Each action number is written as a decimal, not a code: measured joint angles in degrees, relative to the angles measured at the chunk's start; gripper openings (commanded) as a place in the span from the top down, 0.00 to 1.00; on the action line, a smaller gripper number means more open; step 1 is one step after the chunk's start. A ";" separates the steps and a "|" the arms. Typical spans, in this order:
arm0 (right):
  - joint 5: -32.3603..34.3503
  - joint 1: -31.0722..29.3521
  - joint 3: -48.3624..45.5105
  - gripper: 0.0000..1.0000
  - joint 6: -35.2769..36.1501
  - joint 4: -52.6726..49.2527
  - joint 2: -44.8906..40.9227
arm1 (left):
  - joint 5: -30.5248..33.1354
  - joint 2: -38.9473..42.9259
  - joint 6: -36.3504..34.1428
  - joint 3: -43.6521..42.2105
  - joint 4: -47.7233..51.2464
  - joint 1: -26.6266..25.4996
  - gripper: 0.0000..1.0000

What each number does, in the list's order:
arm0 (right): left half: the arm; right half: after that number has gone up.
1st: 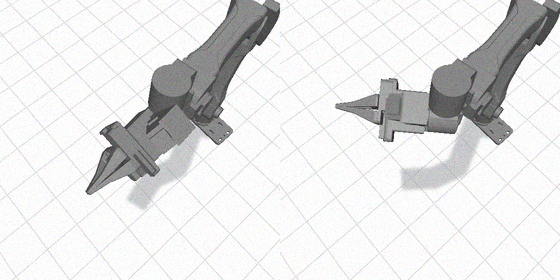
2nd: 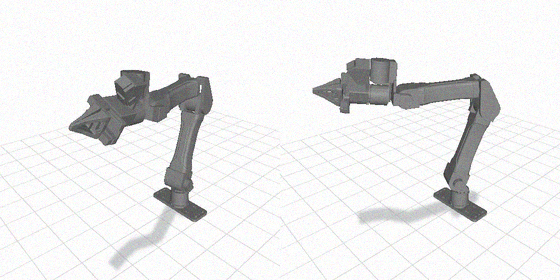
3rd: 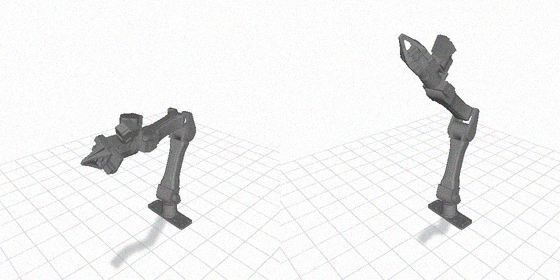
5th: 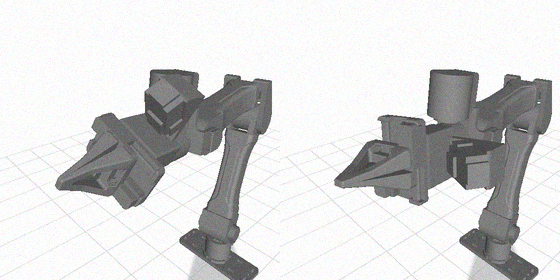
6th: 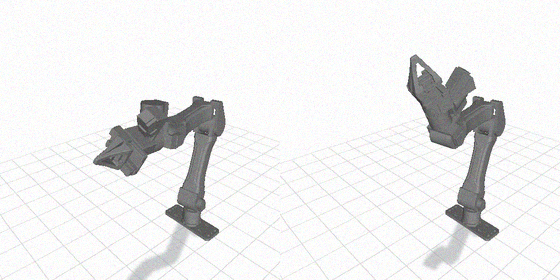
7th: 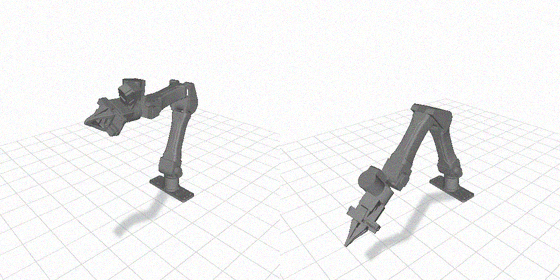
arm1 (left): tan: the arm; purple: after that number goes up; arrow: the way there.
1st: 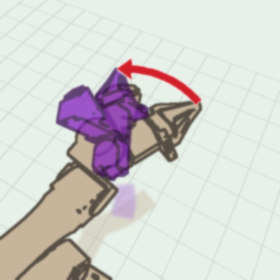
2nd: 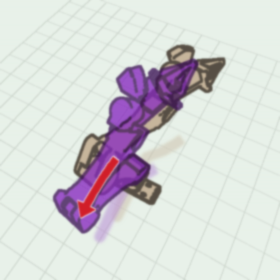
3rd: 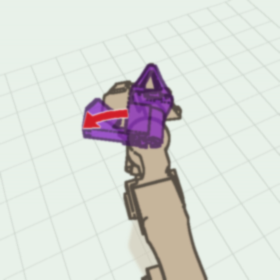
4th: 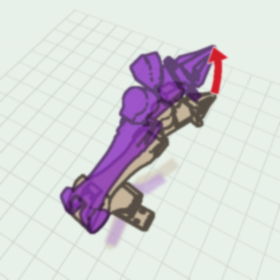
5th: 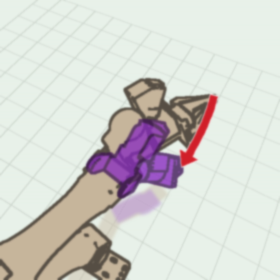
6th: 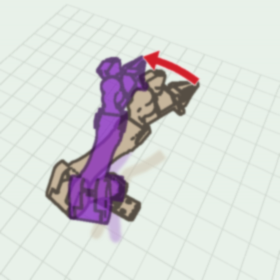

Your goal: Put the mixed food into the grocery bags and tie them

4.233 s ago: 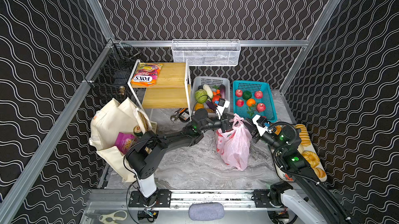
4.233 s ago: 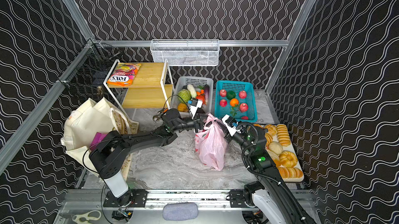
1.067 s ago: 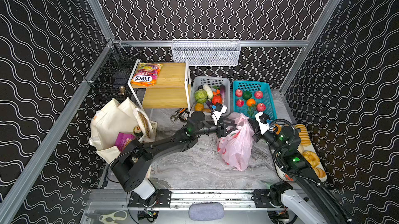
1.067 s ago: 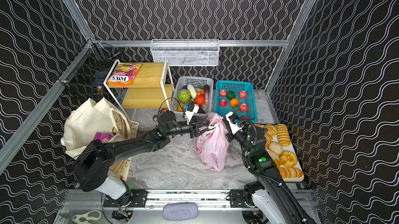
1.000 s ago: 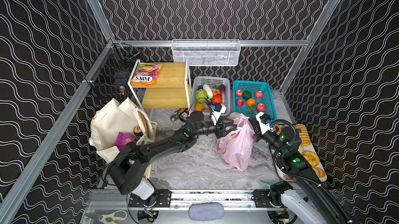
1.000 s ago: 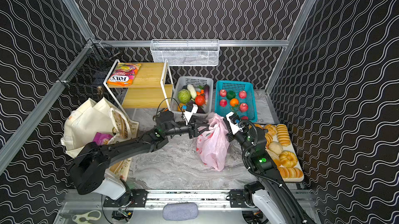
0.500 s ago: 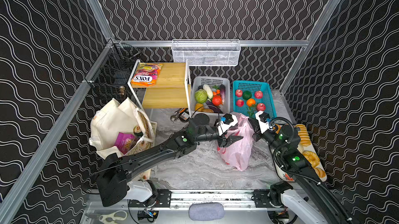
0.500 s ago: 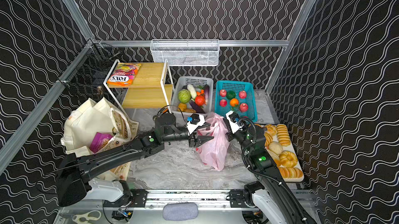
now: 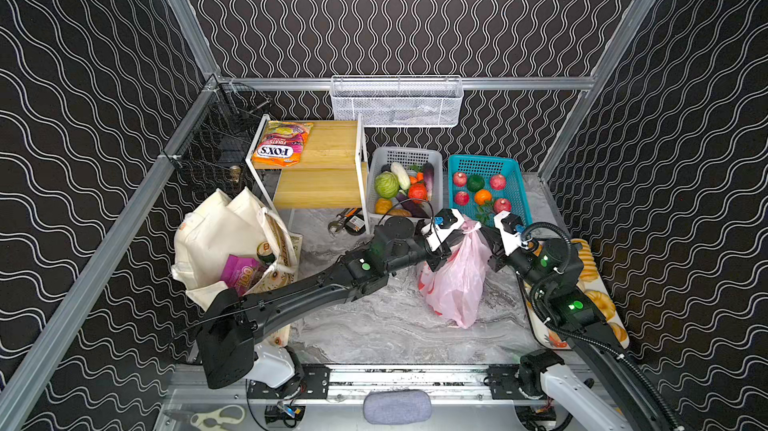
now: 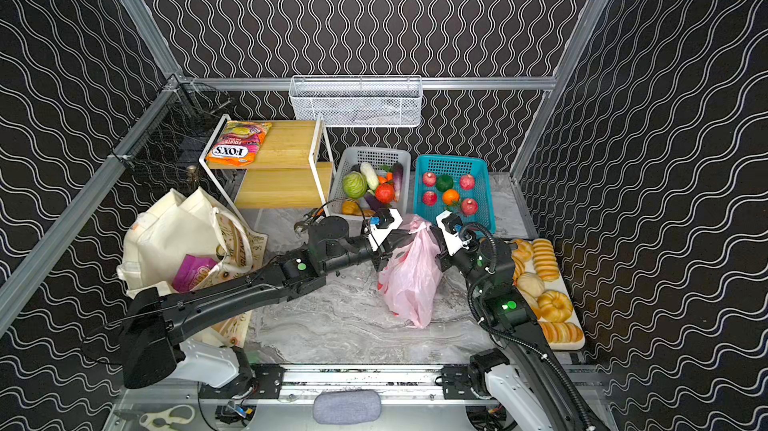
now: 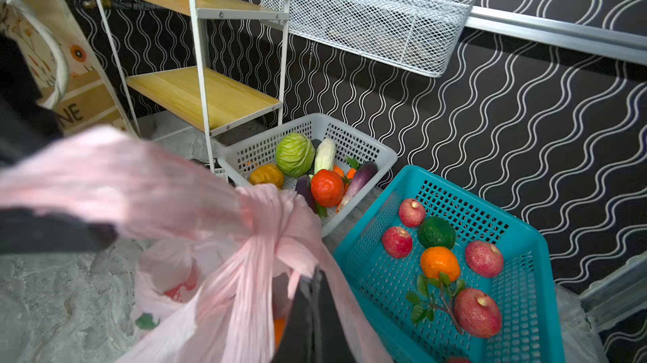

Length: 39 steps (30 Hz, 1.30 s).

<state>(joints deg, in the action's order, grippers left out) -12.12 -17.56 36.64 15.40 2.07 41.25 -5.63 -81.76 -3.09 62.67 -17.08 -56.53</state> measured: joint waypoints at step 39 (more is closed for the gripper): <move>-27.36 12.09 14.03 0.86 -28.04 -13.18 16.96 | 8.92 4.39 23.54 -14.97 9.51 9.75 0.67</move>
<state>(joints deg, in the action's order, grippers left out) -39.48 -5.48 50.68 -12.64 -11.11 58.22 3.29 -77.36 20.45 47.70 -7.57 -46.78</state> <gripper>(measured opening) 0.147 0.177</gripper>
